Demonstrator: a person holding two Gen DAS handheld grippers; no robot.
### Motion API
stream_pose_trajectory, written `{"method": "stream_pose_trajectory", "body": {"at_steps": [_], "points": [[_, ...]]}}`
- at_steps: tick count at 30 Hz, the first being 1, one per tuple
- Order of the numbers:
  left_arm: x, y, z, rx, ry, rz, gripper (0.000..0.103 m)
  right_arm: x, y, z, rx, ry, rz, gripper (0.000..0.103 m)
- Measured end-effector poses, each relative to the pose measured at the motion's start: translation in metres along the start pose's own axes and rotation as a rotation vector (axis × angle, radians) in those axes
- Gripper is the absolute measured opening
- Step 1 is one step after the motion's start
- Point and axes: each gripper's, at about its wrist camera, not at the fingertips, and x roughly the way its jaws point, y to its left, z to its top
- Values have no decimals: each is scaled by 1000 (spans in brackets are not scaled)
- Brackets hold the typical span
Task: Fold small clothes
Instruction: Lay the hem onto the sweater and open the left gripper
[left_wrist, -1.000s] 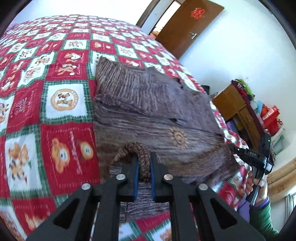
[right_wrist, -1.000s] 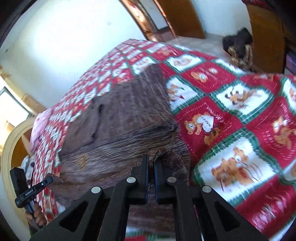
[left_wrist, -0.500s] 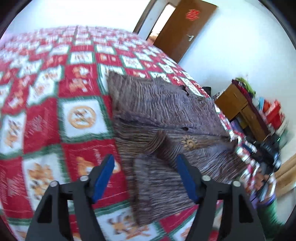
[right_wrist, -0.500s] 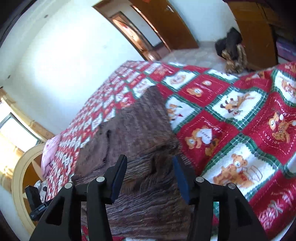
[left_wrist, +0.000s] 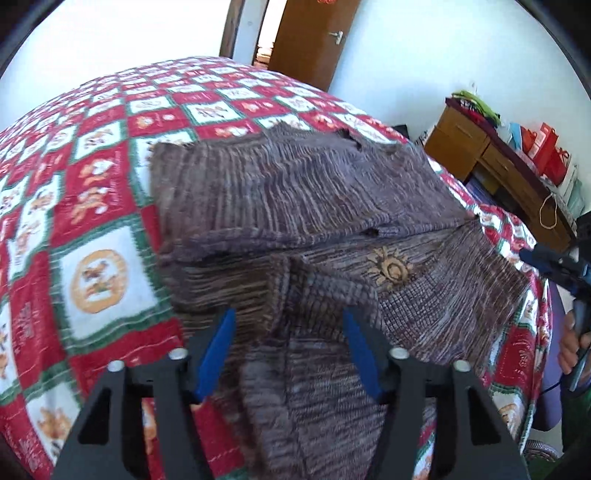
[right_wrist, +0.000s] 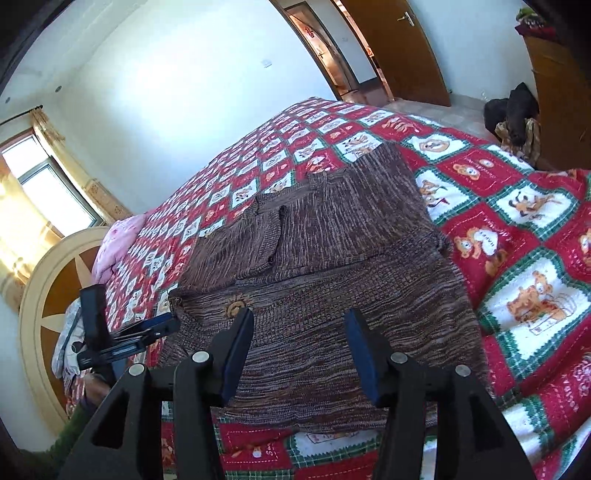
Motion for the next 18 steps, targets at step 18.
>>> {"method": "stream_pose_trajectory", "body": {"at_steps": [18], "points": [[5, 18, -8, -135, -65, -69, 13, -1, -27, -4, 87, 9, -18, 53]]}}
